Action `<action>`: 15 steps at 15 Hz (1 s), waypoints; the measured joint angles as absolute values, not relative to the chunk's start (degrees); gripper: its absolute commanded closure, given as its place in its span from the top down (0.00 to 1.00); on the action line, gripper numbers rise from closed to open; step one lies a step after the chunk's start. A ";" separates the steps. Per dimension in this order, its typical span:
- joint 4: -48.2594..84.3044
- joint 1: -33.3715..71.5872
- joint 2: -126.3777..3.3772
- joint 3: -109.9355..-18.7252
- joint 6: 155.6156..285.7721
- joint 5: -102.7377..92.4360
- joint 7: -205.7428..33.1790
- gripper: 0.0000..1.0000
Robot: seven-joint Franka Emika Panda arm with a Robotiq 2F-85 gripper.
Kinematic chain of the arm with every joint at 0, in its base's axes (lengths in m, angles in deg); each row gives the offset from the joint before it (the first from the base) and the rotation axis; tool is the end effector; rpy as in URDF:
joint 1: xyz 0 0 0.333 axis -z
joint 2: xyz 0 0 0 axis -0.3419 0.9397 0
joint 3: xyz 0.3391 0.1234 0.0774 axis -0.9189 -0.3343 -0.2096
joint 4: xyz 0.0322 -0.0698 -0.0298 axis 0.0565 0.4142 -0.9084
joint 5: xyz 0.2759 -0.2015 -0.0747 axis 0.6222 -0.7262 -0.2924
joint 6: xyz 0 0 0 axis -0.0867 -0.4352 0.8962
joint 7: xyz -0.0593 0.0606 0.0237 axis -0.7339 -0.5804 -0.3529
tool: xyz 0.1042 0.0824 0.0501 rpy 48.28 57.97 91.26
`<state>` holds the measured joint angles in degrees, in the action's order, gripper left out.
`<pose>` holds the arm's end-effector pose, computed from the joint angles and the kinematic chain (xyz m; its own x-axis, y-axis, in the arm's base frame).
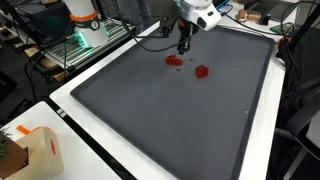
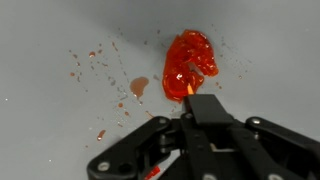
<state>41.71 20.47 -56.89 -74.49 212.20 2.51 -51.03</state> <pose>0.5570 0.0583 0.2999 0.8267 0.5501 -0.1183 0.5270 -0.8306 -0.1801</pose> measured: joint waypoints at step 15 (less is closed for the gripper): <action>43.00 20.48 -56.60 -74.36 214.33 2.38 -51.82 0.03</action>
